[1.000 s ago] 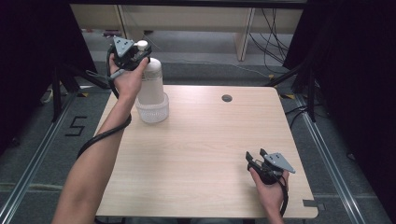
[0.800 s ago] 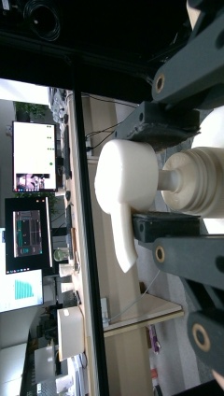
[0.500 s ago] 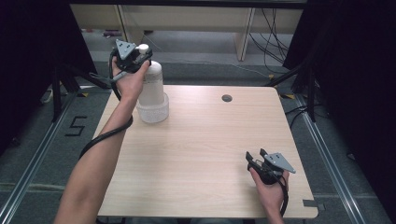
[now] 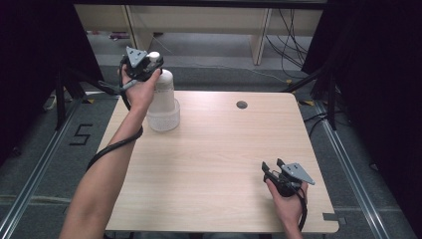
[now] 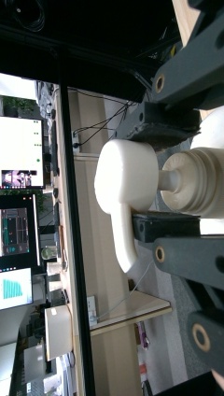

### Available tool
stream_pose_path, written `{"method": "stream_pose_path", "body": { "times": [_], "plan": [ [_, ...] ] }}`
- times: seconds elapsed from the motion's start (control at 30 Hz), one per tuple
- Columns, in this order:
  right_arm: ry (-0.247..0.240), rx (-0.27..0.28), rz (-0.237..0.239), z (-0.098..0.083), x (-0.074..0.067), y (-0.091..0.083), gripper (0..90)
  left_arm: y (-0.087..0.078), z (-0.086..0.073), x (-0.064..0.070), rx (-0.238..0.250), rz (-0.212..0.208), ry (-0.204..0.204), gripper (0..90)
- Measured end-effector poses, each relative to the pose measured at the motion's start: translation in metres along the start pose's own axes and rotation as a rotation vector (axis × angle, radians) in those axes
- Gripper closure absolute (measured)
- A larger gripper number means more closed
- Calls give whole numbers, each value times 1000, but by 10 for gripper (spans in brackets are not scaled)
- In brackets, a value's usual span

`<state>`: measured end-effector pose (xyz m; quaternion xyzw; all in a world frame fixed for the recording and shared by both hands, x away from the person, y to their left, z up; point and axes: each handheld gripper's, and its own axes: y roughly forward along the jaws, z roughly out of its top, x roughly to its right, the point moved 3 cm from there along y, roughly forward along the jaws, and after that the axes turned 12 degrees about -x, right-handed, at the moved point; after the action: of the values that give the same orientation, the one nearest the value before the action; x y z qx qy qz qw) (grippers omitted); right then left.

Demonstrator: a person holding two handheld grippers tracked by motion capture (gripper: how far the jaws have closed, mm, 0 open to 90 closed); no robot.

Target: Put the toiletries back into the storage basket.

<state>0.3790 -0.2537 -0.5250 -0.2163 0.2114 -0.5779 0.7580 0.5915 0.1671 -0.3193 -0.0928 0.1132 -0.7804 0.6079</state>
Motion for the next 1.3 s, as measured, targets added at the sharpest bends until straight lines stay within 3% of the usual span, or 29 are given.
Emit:
{"method": "stream_pose_path", "body": {
  "times": [0.17, 0.2, 0.23, 0.27, 0.43, 0.47, 0.83, 0.87, 1.2, 1.23, 1.27, 1.3],
  "plan": [
    [-32, 14, -8, 1, 2, 0, 398, 2, -6, -1, -9, 5, -2, 589],
    [-1, 5, 7, 0, 0, -1, 398, 3, -6, -1, -10, 6, -2, 589],
    [-11, 4, 7, 0, 1, -2, 397, 3, -7, 0, -12, 5, -2, 589],
    [12, 0, 17, 0, -1, -1, 397, 3, -8, -1, -13, 5, -2, 589],
    [-26, 19, -11, 1, 2, -1, 397, 5, -12, -2, -19, 5, -12, 589],
    [9, 2, 18, 0, -1, -1, 397, 6, -14, -2, -25, 6, -9, 589],
    [-18, 5, 3, 0, 1, -1, 397, 9, -22, -3, -36, 5, -8, 589],
    [19, 9, 12, 0, -2, 0, 397, 10, -23, -3, -36, 6, -10, 589],
    [-2, 12, 38, 0, 0, 0, 397, 13, -32, -4, -46, 2, -10, 589],
    [-2, 12, 38, 0, 0, 0, 397, 14, -33, -3, -47, 2, -11, 589],
    [-4, 5, 7, 0, 1, 0, 397, 14, -34, -3, -46, 4, -10, 589],
    [2, 4, 21, 0, 0, -1, 397, 14, -35, -3, -46, 4, -10, 589]
  ]
}}
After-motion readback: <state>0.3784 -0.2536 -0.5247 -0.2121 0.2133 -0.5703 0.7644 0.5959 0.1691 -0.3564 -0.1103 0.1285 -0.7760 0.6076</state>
